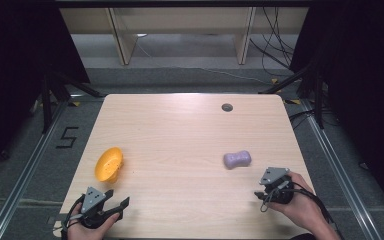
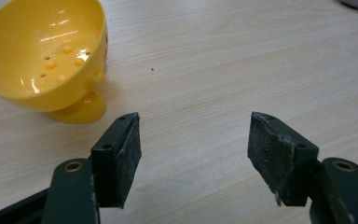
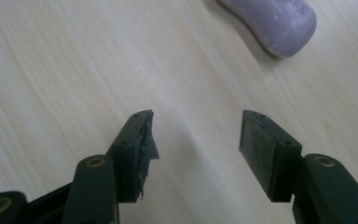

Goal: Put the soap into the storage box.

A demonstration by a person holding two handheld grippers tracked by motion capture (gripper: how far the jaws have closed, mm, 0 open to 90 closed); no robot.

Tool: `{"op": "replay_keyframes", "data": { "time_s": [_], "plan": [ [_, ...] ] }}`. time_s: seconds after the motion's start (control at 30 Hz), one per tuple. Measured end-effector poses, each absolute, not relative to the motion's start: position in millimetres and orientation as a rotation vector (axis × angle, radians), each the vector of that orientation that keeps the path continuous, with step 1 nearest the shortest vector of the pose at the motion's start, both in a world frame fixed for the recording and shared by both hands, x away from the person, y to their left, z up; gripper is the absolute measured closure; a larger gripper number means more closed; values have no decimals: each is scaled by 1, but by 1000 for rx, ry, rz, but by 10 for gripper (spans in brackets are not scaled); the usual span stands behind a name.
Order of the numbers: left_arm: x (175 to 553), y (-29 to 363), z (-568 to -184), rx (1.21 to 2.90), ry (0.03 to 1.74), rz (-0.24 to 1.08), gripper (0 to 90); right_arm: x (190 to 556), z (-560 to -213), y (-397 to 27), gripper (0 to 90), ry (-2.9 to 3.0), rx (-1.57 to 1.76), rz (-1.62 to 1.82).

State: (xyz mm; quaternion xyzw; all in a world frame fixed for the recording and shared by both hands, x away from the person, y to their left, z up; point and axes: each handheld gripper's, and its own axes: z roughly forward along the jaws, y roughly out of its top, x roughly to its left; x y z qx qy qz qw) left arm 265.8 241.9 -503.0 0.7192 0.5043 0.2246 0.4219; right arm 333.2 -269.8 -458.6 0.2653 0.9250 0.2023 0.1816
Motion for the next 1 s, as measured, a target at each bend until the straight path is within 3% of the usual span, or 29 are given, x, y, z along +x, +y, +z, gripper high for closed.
{"op": "replay_keyframes", "data": {
  "time_s": [0.27,1.0],
  "plan": [
    [266,241,-505,1805,1263,548,340,367,-442,-260,385,2658,572,438],
    [267,241,-505,1808,1254,545,340,441,-445,-220,382,2749,253,324]
  ]
}}
